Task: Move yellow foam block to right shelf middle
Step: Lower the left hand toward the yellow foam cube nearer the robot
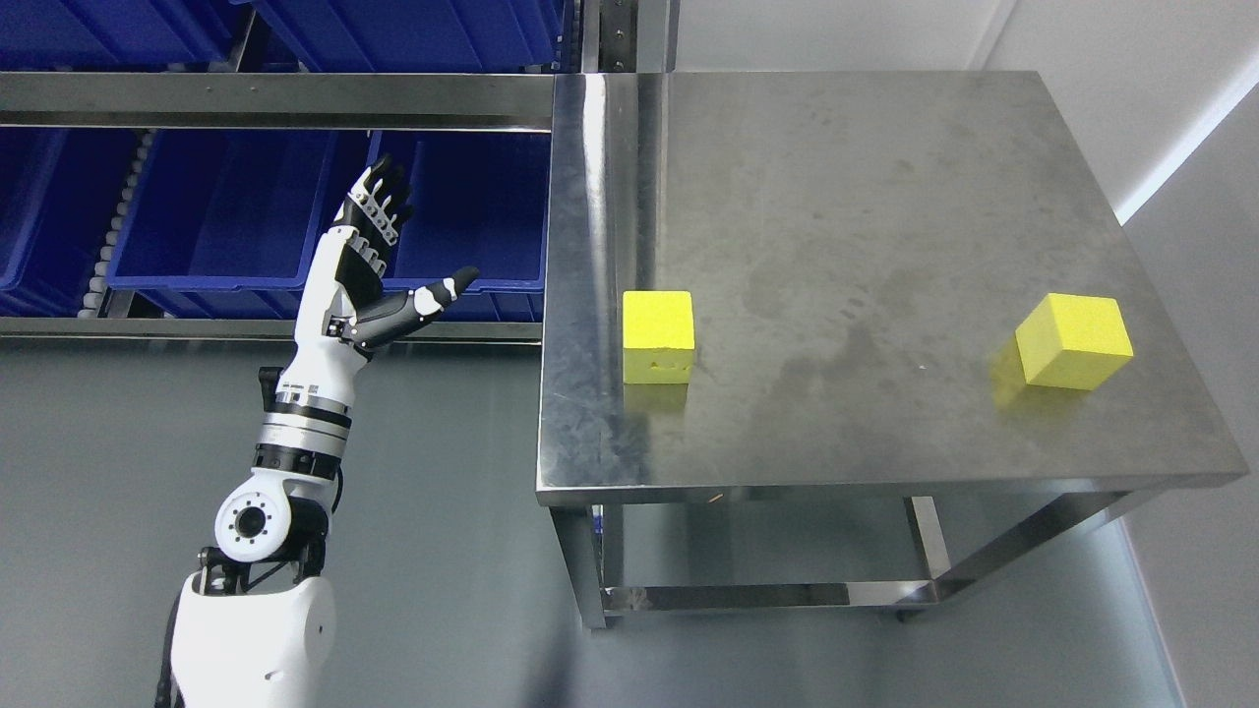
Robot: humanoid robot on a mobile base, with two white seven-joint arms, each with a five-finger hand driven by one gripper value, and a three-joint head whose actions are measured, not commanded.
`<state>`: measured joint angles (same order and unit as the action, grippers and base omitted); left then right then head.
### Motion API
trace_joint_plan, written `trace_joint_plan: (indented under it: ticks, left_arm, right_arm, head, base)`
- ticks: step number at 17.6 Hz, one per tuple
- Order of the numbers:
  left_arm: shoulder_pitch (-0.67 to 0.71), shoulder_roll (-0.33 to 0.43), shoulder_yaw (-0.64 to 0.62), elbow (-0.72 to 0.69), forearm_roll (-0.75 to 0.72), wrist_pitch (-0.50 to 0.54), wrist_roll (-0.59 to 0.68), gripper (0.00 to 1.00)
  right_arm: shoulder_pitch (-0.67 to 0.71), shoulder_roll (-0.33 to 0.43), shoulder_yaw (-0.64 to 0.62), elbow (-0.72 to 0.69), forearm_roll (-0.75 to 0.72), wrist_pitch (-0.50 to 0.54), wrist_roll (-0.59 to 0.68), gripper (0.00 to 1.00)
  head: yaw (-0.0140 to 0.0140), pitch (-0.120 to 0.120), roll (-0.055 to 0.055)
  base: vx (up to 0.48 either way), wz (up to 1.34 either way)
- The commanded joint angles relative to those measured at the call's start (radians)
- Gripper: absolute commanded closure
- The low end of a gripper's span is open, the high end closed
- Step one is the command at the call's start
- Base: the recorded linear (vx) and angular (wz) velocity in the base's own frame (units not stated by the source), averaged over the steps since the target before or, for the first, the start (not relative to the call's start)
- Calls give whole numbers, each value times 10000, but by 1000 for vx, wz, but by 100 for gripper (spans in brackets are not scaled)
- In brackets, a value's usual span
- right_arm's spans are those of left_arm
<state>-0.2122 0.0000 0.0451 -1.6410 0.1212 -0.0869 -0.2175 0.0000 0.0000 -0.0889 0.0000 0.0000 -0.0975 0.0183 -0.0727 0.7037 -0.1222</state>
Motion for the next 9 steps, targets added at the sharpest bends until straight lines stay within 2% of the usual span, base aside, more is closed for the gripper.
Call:
trace_joint_plan:
  ticks: [1, 3, 5, 7, 9]
  left_arm:
    - [-41, 175, 24, 11, 0, -6, -3, 0]
    - [-41, 175, 25, -4, 0, -6, -94, 0]
    - [-41, 175, 40, -111, 15, -310, -1223, 0]
    - [-25, 595, -6, -127, 0, -1091, -2924, 0]
    - [-56, 904, -83, -112, 0, -1416, -3742, 0]
  right_arm:
    - [-31, -175, 0, -175, 0, 8, 1, 0]
    - [-31, -175, 0, -175, 0, 8, 1, 0]
    - [-15, -175, 0, -175, 0, 8, 1, 0]
    - [-31, -175, 0, -175, 0, 8, 1, 0]
    - [-31, -175, 0, -175, 0, 8, 1, 0]
  head:
    - [0, 0, 0]
    - [0, 0, 0]
    - [0, 0, 0]
    - [0, 0, 0]
    - [0, 0, 0]
  base:
    - [0, 0]
    - [0, 0]
    - [0, 0]
    - [0, 0]
    - [0, -6]
